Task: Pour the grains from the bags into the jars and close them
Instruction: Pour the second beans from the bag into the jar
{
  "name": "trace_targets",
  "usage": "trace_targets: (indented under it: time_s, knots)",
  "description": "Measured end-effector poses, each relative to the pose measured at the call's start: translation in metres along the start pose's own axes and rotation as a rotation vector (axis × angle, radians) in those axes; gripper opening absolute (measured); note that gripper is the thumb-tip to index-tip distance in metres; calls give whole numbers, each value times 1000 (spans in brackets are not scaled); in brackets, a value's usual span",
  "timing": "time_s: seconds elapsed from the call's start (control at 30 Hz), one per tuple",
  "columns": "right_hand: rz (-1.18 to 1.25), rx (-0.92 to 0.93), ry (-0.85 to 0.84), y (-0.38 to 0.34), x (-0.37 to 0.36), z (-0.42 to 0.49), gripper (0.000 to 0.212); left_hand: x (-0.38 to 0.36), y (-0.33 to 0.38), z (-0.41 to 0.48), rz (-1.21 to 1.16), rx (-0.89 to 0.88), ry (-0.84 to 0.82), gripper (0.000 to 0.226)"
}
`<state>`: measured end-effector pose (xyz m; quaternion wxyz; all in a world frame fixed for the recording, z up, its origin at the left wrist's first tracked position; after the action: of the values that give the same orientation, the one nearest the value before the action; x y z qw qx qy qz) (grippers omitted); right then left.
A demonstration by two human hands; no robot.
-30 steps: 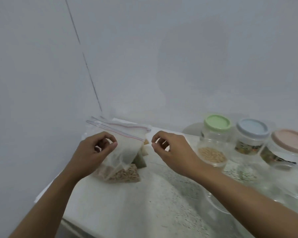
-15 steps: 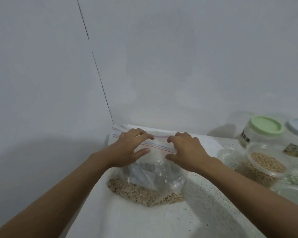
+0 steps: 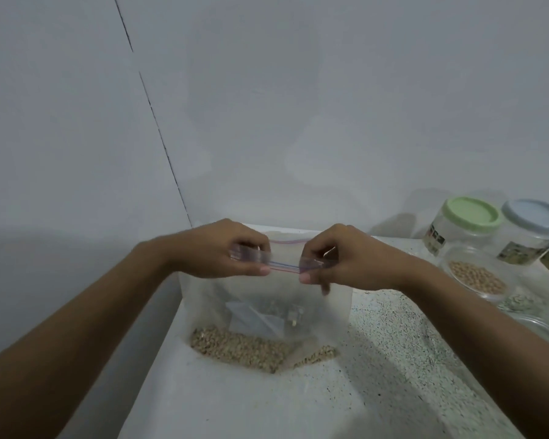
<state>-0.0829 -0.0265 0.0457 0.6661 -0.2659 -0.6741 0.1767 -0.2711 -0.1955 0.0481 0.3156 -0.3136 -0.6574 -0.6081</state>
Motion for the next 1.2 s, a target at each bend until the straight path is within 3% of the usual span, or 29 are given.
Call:
trace_targets:
  time_s: [0.17, 0.3, 0.5, 0.77, 1.03, 1.2]
  knots:
    - [33, 94, 242, -2, 1, -19, 10, 16, 21, -18, 14, -49, 45, 16]
    - [-136, 242, 450, -5, 13, -27, 11, 19, 48, -30, 23, -160, 145, 16]
    - [-178, 296, 613, -6, 45, -36, 9, 19, 84, -27, -146, -51, 312, 19]
    - [-159, 130, 613, 38, 67, -58, 7, -30, 138, 15, -371, 99, 356, 18]
    - [-155, -39, 740, 81, 62, -69, 11, -85, 154, 67, -703, 190, 549, 17]
    - [-109, -139, 811, 95, 46, -83, 40, -111, 160, 86, -906, 240, 612, 17]
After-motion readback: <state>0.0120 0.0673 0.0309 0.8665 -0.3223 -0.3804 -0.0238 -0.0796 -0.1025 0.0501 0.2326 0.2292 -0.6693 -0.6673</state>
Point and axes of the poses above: each hand's wrist, its own z-axis towards the middle knuckle, its own x-axis out of the back of the hand, y = z × x, the point moved 1 cm from there along z, towards the middle knuckle, and after that the axes turned 11 degrees about -z, right-handed, at the moved point
